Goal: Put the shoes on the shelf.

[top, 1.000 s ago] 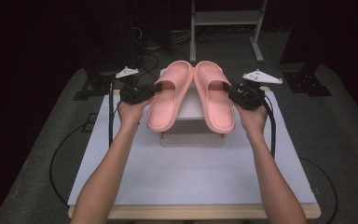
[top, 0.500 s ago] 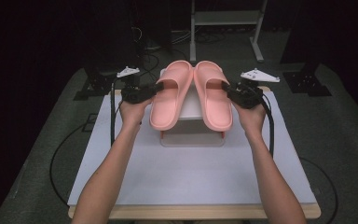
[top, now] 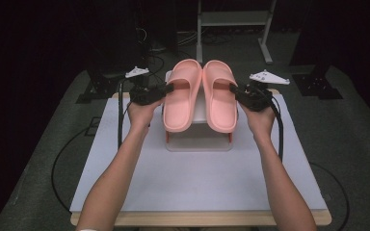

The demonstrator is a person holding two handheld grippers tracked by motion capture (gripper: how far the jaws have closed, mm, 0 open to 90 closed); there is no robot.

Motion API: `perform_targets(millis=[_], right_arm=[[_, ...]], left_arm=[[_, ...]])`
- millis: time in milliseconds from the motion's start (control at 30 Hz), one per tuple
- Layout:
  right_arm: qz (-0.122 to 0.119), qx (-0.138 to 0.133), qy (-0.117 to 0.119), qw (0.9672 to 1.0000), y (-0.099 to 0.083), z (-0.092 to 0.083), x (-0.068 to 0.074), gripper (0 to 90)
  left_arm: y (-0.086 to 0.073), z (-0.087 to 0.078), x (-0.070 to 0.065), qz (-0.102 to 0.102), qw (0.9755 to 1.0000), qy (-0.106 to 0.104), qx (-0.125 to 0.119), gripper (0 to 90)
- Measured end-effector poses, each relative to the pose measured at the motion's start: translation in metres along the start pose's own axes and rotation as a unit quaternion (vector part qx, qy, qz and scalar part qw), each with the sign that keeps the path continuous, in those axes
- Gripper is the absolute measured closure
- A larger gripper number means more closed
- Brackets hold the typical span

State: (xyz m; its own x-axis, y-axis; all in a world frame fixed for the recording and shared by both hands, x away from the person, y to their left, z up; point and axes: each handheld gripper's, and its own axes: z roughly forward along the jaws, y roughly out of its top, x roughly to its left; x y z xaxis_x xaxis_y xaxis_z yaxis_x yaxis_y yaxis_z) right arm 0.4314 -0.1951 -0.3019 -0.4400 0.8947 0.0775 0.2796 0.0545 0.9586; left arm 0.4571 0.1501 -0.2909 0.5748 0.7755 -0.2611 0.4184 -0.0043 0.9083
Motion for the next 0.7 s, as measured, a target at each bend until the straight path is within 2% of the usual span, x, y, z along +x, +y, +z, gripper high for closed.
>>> perform_targets(millis=[267, 433, 700], right_arm=[[0.006, 0.001, -0.003, 1.0, -0.001, 0.004, 0.0, 69.0], [0.014, 0.001, -0.004, 0.9999, -0.002, 0.01, 0.0, 69.1], [0.003, 0.01, -0.01, 0.9999, -0.002, 0.019, 0.003, 68.4]], left_arm=[[-0.001, 0.002, 0.0, -0.004, 1.0, 0.002, -0.002, 62.0], [-0.003, 0.006, 0.003, -0.018, 0.9998, 0.002, -0.005, 61.4], [-0.006, 0.01, 0.006, -0.025, 0.9997, 0.007, -0.003, 59.6]])
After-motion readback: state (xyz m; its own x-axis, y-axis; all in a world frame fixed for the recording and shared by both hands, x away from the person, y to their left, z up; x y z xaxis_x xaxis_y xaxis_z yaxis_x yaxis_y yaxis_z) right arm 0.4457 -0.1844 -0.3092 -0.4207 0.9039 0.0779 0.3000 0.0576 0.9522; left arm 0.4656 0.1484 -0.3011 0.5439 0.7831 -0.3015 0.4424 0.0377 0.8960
